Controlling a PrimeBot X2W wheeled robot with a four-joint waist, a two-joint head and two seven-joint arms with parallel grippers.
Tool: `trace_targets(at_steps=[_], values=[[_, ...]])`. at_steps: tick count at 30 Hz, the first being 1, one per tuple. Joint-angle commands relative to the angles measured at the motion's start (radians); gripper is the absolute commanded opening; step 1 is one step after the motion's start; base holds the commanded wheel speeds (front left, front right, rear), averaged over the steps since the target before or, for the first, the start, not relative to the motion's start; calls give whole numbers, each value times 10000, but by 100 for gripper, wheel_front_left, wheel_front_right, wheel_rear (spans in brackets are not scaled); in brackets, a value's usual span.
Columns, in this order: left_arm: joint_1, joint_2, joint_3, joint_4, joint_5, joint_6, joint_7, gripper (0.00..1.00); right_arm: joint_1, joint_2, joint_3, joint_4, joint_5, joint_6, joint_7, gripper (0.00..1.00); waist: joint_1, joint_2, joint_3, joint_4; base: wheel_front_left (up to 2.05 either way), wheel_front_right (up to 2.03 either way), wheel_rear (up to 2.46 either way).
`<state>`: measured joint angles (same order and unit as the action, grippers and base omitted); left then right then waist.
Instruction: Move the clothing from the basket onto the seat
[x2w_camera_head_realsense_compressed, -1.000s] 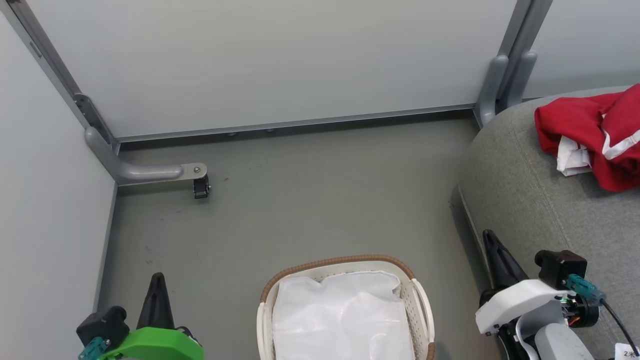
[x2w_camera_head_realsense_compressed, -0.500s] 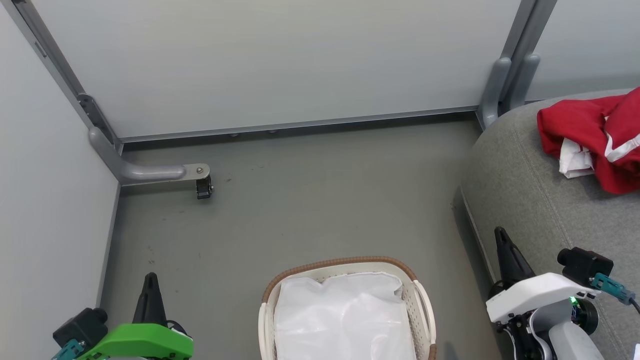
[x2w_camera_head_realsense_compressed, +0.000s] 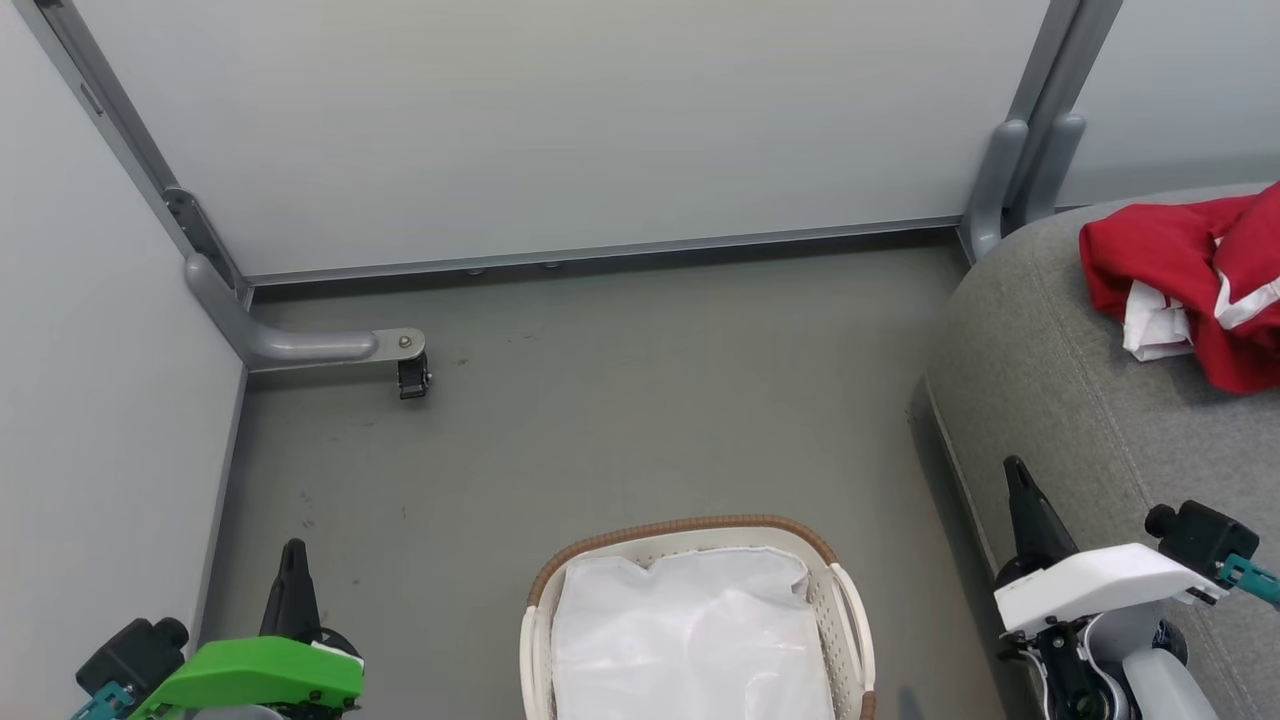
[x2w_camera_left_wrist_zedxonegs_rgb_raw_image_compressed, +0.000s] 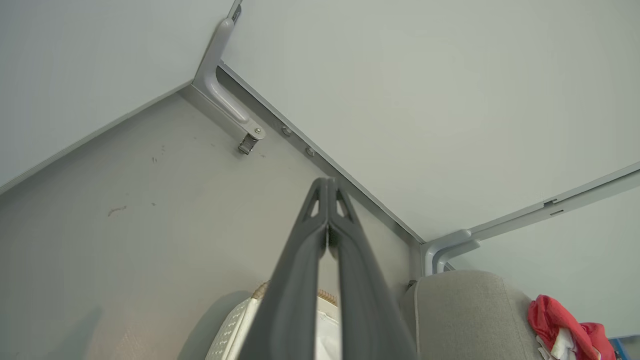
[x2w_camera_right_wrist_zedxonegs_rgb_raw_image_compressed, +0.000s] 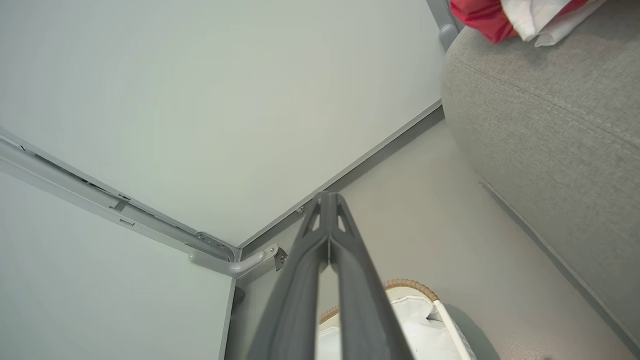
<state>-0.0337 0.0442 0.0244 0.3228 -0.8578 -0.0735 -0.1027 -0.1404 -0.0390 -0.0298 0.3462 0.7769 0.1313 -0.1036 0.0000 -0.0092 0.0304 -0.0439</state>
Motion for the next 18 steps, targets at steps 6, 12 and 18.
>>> trace_targets(at_steps=[6,12,18], values=[[-373,50,138,-223,-913,-118,243,0,-18,-72,-131,-261,1022,-3,274,0,0,31,-20,32,0,0,0],[-412,54,219,-280,-1578,-166,436,0,19,-78,-205,-342,1751,-4,463,0,0,36,-38,62,0,0,0],[-460,58,289,-336,-2198,-213,620,0,51,-86,-273,-418,2439,-4,645,0,0,40,-57,91,0,0,0]])
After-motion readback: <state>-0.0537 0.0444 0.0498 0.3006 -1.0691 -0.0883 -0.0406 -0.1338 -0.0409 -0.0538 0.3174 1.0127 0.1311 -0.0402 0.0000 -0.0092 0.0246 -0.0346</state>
